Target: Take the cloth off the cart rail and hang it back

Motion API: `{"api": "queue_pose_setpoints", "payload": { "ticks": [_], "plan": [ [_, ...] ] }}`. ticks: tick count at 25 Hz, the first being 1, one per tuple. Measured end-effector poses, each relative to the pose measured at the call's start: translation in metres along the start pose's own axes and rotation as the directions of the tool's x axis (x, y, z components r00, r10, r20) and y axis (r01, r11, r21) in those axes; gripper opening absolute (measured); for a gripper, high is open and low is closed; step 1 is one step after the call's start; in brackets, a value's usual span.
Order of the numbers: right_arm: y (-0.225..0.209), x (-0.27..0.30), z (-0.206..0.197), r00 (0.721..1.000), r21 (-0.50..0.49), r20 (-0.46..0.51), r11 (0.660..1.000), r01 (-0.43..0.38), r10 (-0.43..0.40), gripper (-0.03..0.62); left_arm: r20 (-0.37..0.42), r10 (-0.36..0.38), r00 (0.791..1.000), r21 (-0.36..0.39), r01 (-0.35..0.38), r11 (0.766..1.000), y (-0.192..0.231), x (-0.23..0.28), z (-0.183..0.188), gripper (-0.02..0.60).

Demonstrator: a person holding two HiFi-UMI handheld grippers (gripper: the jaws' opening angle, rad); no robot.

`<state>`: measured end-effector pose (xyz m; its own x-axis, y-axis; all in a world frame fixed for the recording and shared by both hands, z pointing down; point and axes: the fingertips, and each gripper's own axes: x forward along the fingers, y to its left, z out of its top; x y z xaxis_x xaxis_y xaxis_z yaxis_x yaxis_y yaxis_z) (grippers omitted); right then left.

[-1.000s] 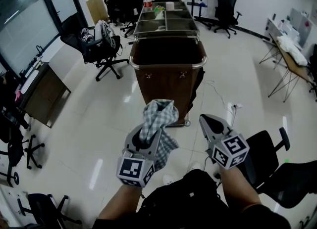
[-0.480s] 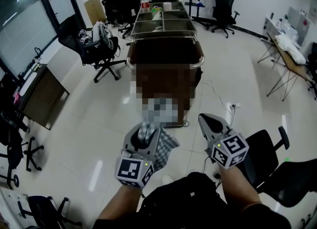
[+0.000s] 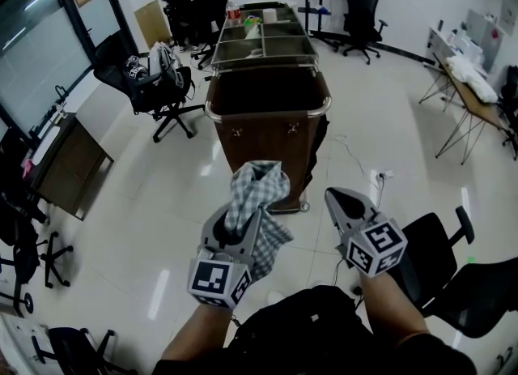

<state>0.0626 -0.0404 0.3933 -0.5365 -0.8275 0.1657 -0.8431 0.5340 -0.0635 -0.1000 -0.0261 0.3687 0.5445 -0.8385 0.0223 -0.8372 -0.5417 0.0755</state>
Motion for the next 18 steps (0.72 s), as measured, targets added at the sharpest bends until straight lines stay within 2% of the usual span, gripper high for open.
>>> {"api": "queue_pose_setpoints", "payload": {
  "ticks": [10,18],
  "plan": [
    [0.004,0.010,0.008,1.000,-0.017,0.005,1.000,-0.009,0.009,0.014,0.000,0.006,1.000,0.001,-0.006,1.000,0.012,0.005,0.003,0.153],
    [-0.013,0.026,0.016,1.000,-0.013,0.010,1.000,0.000,0.000,0.014,0.011,0.018,1.000,-0.002,-0.018,1.000,0.030,0.033,0.009,0.152]
  ]
}}
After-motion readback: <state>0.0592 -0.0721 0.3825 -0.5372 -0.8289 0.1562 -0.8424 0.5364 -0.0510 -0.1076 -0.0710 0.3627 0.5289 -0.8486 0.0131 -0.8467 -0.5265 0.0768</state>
